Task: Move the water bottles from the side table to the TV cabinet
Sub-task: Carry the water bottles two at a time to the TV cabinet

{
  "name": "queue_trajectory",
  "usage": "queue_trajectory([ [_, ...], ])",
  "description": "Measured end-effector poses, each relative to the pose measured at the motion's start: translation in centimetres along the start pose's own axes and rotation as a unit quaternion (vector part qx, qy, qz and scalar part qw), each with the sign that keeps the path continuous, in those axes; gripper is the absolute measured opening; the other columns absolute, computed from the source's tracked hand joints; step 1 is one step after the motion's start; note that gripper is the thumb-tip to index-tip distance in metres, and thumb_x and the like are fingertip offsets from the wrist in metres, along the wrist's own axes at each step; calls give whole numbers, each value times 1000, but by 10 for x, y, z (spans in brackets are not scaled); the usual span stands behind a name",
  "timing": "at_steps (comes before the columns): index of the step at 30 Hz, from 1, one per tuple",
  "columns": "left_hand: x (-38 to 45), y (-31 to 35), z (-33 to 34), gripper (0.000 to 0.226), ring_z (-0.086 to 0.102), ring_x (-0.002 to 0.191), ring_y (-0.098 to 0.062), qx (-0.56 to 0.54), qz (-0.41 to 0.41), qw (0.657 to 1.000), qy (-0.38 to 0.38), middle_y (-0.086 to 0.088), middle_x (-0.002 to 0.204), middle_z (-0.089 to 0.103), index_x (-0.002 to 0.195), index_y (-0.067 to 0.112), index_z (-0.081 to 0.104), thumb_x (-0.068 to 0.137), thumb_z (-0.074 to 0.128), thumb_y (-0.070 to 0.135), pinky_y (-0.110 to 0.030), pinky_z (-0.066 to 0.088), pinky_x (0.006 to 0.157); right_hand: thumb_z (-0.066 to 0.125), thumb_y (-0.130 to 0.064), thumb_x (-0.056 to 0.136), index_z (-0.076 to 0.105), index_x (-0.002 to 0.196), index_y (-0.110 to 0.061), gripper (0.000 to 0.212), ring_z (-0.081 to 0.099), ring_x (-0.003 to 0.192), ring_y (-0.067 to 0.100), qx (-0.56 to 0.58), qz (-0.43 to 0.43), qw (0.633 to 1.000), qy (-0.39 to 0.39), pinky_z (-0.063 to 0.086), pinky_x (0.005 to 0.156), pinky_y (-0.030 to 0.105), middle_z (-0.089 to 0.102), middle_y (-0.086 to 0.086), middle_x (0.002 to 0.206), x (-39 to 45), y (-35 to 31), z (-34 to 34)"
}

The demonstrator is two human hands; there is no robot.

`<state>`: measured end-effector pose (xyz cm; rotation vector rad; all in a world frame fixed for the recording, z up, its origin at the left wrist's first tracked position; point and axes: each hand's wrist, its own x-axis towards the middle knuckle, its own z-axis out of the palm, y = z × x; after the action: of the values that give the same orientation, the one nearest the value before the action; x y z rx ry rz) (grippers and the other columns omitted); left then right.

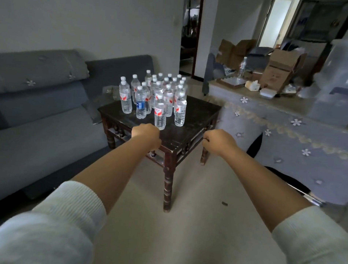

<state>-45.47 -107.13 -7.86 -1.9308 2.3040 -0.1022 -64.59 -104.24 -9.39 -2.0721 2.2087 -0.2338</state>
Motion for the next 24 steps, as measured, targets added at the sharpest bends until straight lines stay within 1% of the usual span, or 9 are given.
queue_trajectory([
  [3,44,-3,7,35,54,116,-27,-8,-12,1000,-15,-9,122,58,121,12,58,93,45,27,-33,47,86,43,-17,91,64,99,-1,28,57,97,35,27,-12,1000,-1,40,69,31,63,21,105,54,5,3],
  [5,76,-10,10,35,56,113,-28,-11,-21,1000,-16,-10,120,59,120,10,58,92,44,26,-33,47,82,43,-17,91,64,102,-1,28,58,98,35,47,-16,999,-5,47,75,34,63,20,105,89,5,7],
  [8,125,-23,12,35,58,110,-29,-7,-33,999,-22,-10,118,60,118,8,59,92,44,26,-32,44,76,45,-18,91,63,106,-2,29,58,100,35,52,-13,999,-10,50,82,37,64,20,109,139,4,17],
  [12,212,-46,15,33,57,110,-27,-13,-24,999,-21,-10,119,59,118,9,57,93,44,26,-33,45,78,45,-20,92,62,111,-2,31,58,107,34,70,5,997,-24,51,91,40,64,17,116,224,-1,31],
  [14,257,-55,13,34,56,113,-29,-22,-10,1000,-18,-10,123,57,120,10,55,94,43,26,-36,46,84,46,-19,92,62,113,-1,32,58,108,32,95,25,995,-25,50,93,42,64,17,117,268,-4,35],
  [16,294,-62,12,35,55,116,-30,-37,11,999,-20,-10,126,56,122,10,54,95,41,28,-38,46,89,46,-18,91,62,112,-1,32,59,108,32,111,43,993,-22,50,93,42,64,17,116,304,-7,38],
  [19,349,-69,23,39,53,118,-31,-77,45,996,-3,-11,129,54,127,11,47,95,41,31,-41,47,89,48,-17,90,63,113,-3,31,59,107,30,136,64,989,-15,50,93,39,65,15,116,355,-6,48],
  [21,379,-69,34,43,52,120,-31,-115,68,991,4,-11,133,50,133,13,41,95,43,32,-43,47,90,50,-17,89,64,113,-6,30,60,105,29,154,73,985,-13,50,89,36,66,14,115,385,-3,56],
  [24,416,-64,45,56,46,128,-29,-142,95,985,-9,-10,142,41,143,17,28,94,47,36,-42,45,96,52,-20,89,61,116,-6,31,61,104,29,168,77,983,4,47,80,32,65,15,115,423,0,64],
])
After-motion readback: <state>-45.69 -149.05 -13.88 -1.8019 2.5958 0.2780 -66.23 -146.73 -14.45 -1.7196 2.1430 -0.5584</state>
